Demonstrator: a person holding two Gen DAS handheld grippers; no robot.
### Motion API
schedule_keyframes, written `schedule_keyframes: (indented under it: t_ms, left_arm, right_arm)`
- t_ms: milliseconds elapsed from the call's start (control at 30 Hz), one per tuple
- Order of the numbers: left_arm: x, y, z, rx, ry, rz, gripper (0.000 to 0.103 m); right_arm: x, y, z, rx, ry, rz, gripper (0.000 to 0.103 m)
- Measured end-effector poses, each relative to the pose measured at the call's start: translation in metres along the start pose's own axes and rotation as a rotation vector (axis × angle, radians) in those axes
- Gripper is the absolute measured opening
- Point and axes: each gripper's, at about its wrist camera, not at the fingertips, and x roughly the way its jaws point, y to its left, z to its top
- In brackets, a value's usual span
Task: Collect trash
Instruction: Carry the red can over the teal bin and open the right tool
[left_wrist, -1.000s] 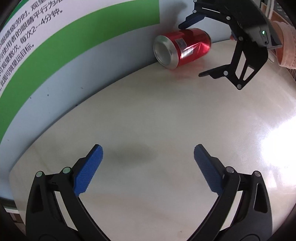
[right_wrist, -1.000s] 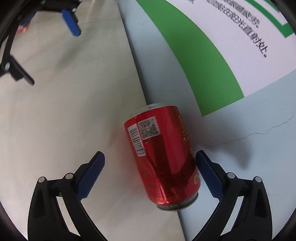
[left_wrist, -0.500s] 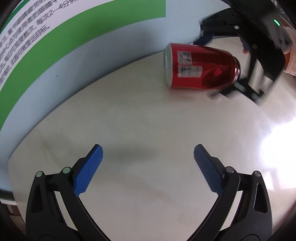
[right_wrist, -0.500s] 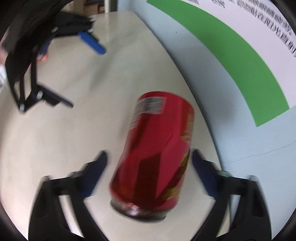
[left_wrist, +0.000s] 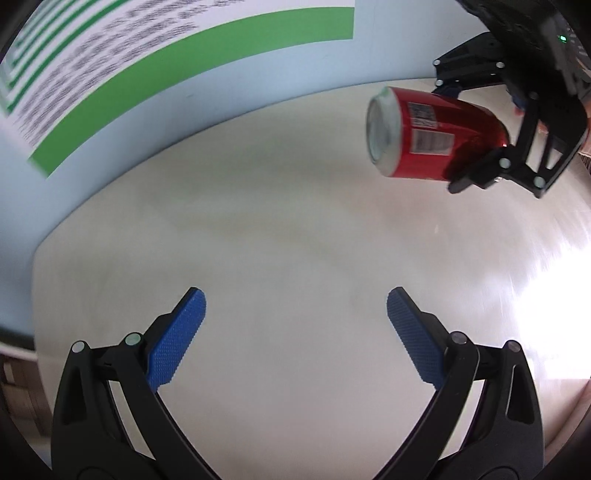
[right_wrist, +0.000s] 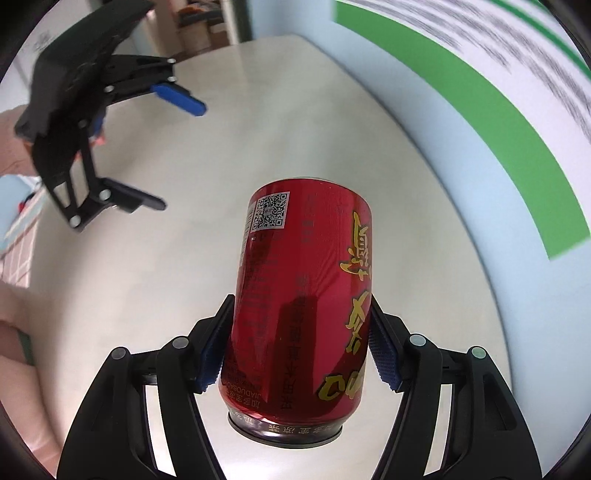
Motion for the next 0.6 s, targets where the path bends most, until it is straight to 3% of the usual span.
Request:
schedule_keyframes:
  t_ms: [133, 267, 600]
  left_arm:
    - [-0.042, 0.004, -0.048, -0.061, -0.006, 0.069, 0.096]
    - [-0.087, 0.013, -0.122, -0.206, 0.004, 0.120, 0.096]
    - [-0.190, 0.029, -0.337, -0.516, 0.058, 0.263, 0.096]
  right_arm:
    - [-0.007, 0.055, 0.018, -0.105, -0.025, 0.029, 0.067]
    - [-0.001, 0.121, 0.048, -0.232, -0.019, 0.103, 0.067]
    - [0.038, 0.326, 0.151, -0.549, 0.008, 0.276, 0.067]
